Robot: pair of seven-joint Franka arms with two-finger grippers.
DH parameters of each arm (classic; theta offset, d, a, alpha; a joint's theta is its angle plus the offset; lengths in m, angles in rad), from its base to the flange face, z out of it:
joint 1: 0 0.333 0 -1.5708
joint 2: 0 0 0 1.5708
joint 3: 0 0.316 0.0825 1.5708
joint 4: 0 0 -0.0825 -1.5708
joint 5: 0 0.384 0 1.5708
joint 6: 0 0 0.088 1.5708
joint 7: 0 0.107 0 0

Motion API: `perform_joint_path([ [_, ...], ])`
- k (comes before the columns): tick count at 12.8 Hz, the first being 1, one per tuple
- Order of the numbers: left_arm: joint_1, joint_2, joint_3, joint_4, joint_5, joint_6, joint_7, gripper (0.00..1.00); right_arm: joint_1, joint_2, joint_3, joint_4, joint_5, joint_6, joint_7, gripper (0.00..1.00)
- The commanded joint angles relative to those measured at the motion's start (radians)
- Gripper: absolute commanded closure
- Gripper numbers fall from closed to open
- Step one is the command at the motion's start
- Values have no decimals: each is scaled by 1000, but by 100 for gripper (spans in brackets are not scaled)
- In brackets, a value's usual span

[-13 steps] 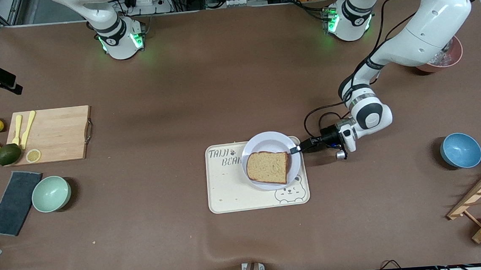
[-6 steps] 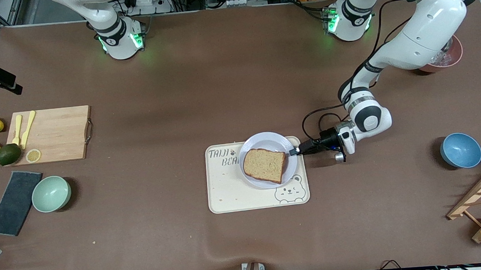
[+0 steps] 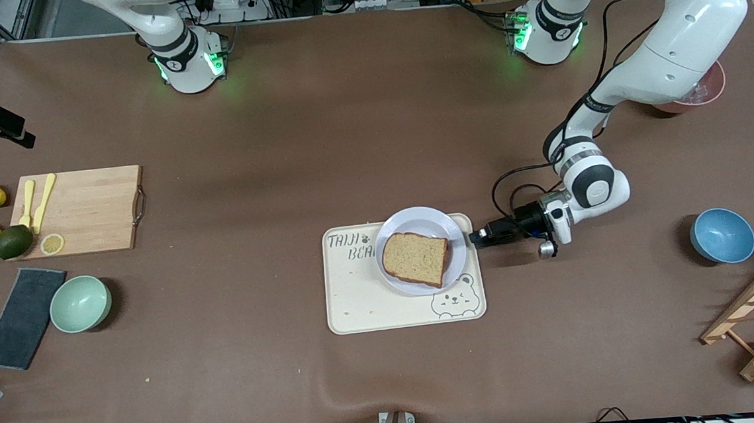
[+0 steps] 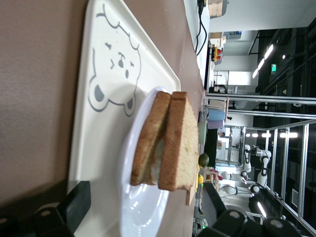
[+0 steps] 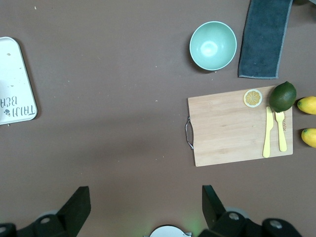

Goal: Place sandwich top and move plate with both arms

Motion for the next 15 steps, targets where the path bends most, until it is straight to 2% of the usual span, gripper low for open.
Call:
perform_joint_path([
  [1, 29, -97, -2, -24, 173, -18, -207, 0, -1, 13, -4, 28, 14, -9, 9, 0],
  [9, 23, -390, -2, -3, 798, -37, -816, 0, 4, 16, -2, 29, 14, -8, 11, 0],
  [12, 26, -502, -2, 55, 1029, -178, -1008, 0, 5, 17, -2, 29, 16, -9, 11, 0],
  [15, 26, -539, -4, 225, 1296, -437, -1122, 0, 11, 19, -2, 29, 16, -7, 12, 0],
])
